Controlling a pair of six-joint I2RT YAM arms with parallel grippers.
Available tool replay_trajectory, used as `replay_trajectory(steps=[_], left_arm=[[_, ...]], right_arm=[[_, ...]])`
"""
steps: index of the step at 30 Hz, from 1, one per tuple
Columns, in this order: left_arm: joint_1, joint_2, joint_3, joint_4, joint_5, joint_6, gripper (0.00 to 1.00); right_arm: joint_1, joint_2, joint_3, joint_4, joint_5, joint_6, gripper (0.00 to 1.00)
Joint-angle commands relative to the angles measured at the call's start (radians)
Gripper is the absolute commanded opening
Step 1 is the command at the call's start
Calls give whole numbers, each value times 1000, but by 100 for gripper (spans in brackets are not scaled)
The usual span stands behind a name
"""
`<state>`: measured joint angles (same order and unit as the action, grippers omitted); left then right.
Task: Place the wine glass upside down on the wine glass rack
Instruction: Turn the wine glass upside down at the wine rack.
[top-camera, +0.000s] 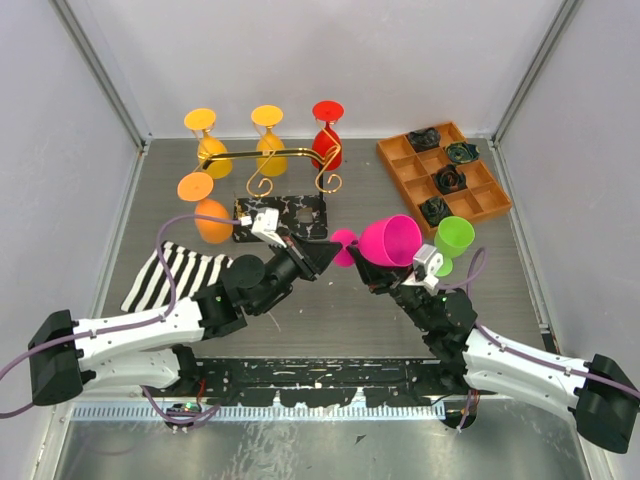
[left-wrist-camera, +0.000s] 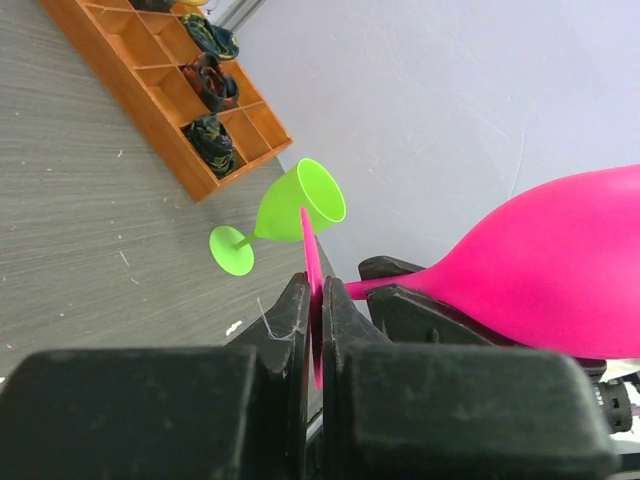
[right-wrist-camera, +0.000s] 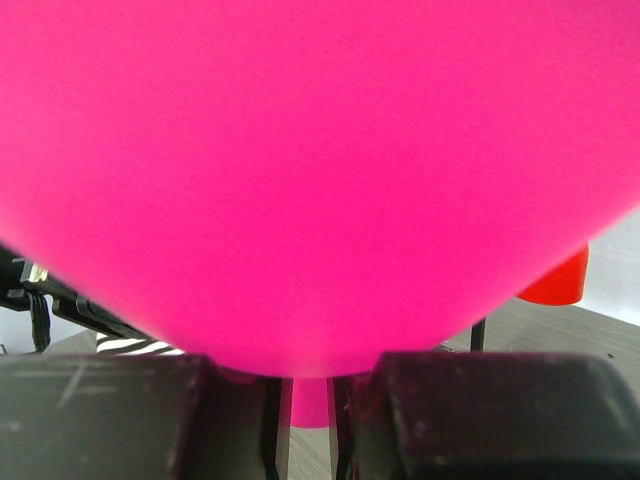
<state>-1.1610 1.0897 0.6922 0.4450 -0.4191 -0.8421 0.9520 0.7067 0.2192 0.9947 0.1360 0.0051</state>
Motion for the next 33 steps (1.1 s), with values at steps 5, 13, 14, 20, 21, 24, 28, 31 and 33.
replay_trajectory(steps=[5, 13, 14, 20, 21, 24, 28, 31, 33], left_arm=[[-6, -30, 36, 13, -9, 18, 0], [-6, -124, 52, -95, -80, 62, 0], [-6, -140, 66, -140, -96, 76, 0], [-5, -261, 110, -339, -185, 219, 0], [-5, -287, 113, -370, -201, 243, 0], [-5, -362, 127, -462, -252, 315, 0], [-5, -439, 186, -643, -297, 415, 0], [-5, -468, 235, -779, -287, 500, 0], [-5, -494, 249, -839, -270, 568, 0]], right_arm=[[-1, -20, 49, -29, -38, -3, 13], [-1, -33, 48, -125, -33, 10, 46], [-1, -35, 48, -143, -29, 18, 48], [-1, -95, 37, -317, -19, 92, 56], [-1, -109, 35, -363, -11, 110, 57], [-1, -148, 36, -466, 16, 147, 60], [-1, -177, 90, -651, 64, 229, 64], [-2, -166, 181, -863, 115, 327, 68], [-1, -136, 251, -1029, 130, 394, 70]])
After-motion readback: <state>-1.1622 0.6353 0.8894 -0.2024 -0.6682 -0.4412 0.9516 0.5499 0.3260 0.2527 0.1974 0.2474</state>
